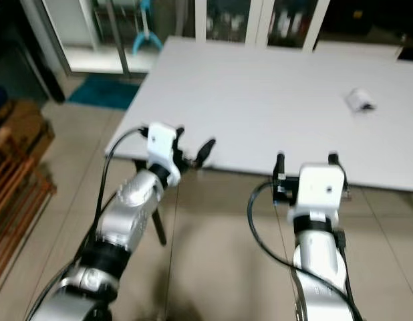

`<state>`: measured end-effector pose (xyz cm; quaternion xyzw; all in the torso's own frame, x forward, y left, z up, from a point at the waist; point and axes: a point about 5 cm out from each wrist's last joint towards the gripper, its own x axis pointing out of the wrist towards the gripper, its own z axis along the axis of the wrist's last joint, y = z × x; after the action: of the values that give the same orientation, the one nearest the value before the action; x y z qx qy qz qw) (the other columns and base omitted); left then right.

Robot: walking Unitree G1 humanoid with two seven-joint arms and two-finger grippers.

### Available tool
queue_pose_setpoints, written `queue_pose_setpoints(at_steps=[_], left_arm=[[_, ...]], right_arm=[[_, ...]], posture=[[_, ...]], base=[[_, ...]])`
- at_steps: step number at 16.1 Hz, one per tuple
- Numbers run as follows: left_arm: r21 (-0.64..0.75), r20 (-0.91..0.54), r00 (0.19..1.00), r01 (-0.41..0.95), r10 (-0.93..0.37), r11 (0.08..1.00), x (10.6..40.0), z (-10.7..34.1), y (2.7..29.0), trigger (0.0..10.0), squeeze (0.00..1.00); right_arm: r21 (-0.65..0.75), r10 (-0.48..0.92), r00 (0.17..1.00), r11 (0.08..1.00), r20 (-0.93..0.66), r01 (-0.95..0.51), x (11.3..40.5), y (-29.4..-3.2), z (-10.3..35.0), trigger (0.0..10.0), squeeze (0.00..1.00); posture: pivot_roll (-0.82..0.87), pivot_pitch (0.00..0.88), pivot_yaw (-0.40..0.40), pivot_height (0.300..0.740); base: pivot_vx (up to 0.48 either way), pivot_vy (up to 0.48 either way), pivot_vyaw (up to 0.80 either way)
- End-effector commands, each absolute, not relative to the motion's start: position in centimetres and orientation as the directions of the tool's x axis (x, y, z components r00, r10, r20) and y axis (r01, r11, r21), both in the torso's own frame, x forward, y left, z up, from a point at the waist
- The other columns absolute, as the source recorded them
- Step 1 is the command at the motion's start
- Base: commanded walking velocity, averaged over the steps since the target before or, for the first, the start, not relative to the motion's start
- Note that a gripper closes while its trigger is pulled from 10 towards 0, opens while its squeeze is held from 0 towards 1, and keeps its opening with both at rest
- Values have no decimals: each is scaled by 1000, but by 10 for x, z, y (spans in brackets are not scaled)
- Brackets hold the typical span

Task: Picking trash to rubbish bin

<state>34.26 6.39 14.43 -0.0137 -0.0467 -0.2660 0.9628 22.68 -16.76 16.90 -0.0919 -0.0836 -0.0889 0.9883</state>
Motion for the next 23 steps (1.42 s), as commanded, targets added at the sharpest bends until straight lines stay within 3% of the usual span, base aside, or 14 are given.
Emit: queue_pose_setpoints(at_steps=[1,18,23], left_arm=[[5,86,837,542,-541,840,341,146,50,10000,0],[17,50,849,525,-525,851,345,142,54,10000,0],[26,53,847,528,-528,849,346,142,57,10000,0]], right_arm=[[-176,-177,968,962,175,208,227,-173,167,10000,0],[-174,-181,967,962,180,212,231,-173,167,10000,0],[-180,-185,965,959,183,218,232,-172,167,10000,0]], posture=[[63,75,-28,740],[69,67,-23,740],[71,65,-21,740]], base=[[266,-319,0],[31,-426,0],[0,0,0]])
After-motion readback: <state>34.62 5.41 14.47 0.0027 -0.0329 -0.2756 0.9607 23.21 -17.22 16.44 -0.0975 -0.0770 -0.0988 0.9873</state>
